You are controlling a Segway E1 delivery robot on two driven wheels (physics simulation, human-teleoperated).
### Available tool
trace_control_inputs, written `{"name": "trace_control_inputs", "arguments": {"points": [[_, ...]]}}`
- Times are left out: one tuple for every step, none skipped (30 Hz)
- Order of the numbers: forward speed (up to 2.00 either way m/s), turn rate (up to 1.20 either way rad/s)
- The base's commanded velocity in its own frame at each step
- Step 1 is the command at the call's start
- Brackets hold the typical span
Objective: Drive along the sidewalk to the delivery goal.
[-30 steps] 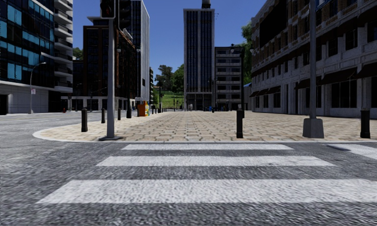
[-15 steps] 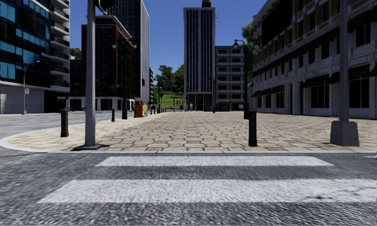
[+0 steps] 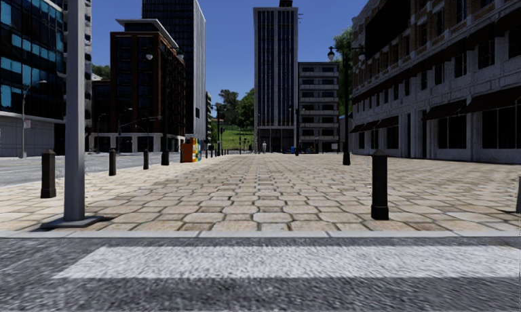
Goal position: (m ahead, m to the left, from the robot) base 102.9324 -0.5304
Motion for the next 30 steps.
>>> {"name": "trace_control_inputs", "arguments": {"points": [[2.0,0.0],[2.0,0.0],[2.0,0.0],[2.0,0.0],[2.0,0.0],[2.0,0.0],[2.0,0.0],[2.0,0.0],[2.0,0.0],[2.0,0.0],[2.0,0.0],[2.0,0.0],[2.0,0.0],[2.0,0.0],[2.0,0.0],[2.0,0.0],[2.0,0.0],[2.0,0.0],[1.91,0.0],[1.47,0.0],[1.24,0.0],[1.24,0.0],[1.15,0.0],[1.09,0.0],[1.08,0.0],[1.07,0.0],[1.07,0.0],[1.07,0.0],[1.07,0.0],[1.07,0.0]]}}
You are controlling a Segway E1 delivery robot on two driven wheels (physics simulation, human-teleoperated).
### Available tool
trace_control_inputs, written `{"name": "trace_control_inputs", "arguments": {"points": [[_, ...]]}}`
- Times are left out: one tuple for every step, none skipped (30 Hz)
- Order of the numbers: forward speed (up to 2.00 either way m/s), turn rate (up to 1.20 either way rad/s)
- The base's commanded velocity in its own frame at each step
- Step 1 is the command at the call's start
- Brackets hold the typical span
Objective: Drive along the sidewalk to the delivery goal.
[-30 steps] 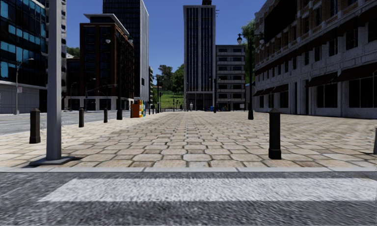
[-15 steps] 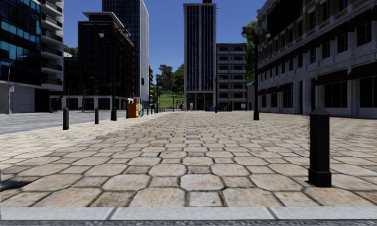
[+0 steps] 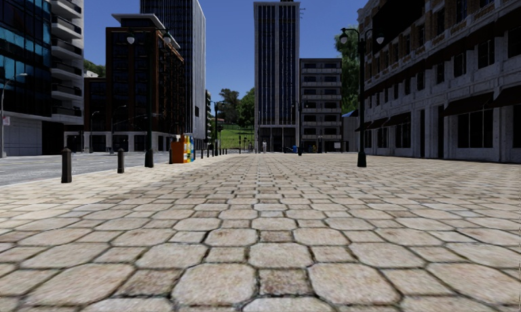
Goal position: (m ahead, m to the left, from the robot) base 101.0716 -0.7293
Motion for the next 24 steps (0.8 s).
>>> {"name": "trace_control_inputs", "arguments": {"points": [[1.09,0.0],[1.1,0.0],[1.1,0.0],[1.13,0.0],[1.14,0.0],[1.15,0.0],[1.17,0.0],[1.22,0.0],[1.22,0.0],[1.25,0.0],[1.26,0.0],[1.26,0.0],[1.26,0.0],[1.26,0.0],[1.26,0.0],[1.26,0.0],[1.27,0.0],[1.27,0.0],[1.28,0.0],[1.3,0.0],[1.37,0.0],[1.39,0.0],[1.4,0.0],[1.4,0.0]]}}
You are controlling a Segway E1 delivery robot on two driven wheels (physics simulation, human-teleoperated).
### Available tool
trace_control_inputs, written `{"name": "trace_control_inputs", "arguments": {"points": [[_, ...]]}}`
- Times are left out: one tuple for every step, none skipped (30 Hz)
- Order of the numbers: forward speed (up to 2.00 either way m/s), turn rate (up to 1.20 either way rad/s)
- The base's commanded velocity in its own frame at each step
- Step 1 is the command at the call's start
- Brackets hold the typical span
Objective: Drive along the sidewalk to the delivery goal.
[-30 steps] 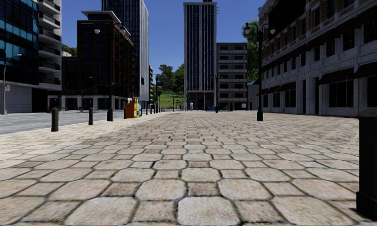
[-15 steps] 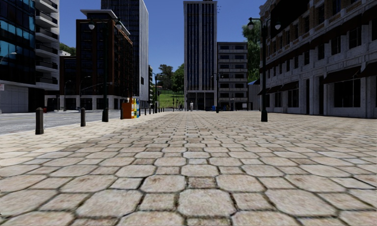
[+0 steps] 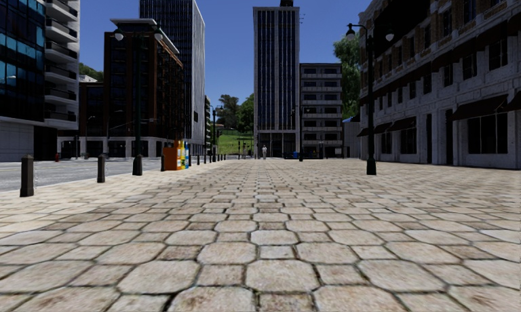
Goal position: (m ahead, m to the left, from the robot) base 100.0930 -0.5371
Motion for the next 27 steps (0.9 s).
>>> {"name": "trace_control_inputs", "arguments": {"points": [[1.4,0.0],[1.41,0.0],[1.41,0.0],[1.41,0.0],[1.41,0.0],[1.41,0.0],[1.41,0.0],[1.6,0.0],[2.0,0.0],[2.0,0.0],[2.0,0.0],[2.0,0.0],[2.0,0.0],[2.0,0.0],[2.0,0.0],[2.0,0.0],[2.0,0.0],[2.0,0.0],[2.0,0.0],[2.0,0.0],[2.0,0.0],[2.0,0.0],[2.0,0.0],[2.0,0.0],[2.0,0.0],[2.0,0.0],[2.0,0.0]]}}
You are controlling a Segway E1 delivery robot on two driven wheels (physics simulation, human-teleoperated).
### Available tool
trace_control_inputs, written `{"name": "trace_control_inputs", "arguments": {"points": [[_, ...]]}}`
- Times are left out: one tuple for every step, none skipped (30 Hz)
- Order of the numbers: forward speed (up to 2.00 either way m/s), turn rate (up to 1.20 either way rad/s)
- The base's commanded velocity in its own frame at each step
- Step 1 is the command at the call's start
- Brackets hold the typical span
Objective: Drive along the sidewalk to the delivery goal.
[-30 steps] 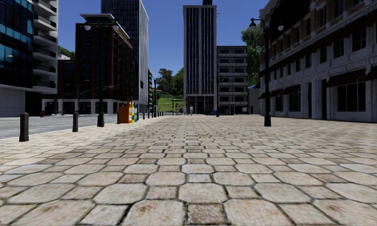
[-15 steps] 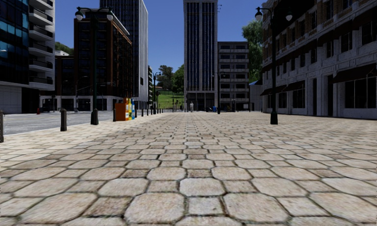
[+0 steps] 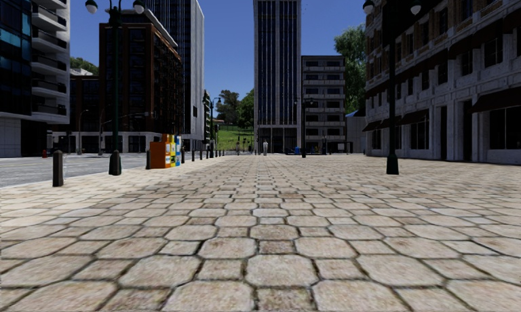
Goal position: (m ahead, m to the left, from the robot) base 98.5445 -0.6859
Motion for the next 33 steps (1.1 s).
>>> {"name": "trace_control_inputs", "arguments": {"points": [[2.0,0.0],[2.0,0.0],[2.0,0.0],[2.0,0.0],[2.0,0.0],[2.0,0.0],[2.0,0.0],[2.0,0.0],[2.0,0.0],[2.0,0.0],[2.0,0.0],[2.0,0.0],[2.0,0.0],[2.0,0.0],[2.0,0.0],[2.0,0.0],[2.0,0.0],[2.0,0.0],[2.0,0.0],[2.0,0.0],[2.0,0.0],[2.0,0.0],[2.0,0.0],[2.0,0.0],[2.0,0.0],[2.0,0.0],[2.0,0.0],[2.0,0.0],[2.0,0.0],[2.0,0.0],[2.0,0.0],[2.0,0.0],[2.0,0.0]]}}
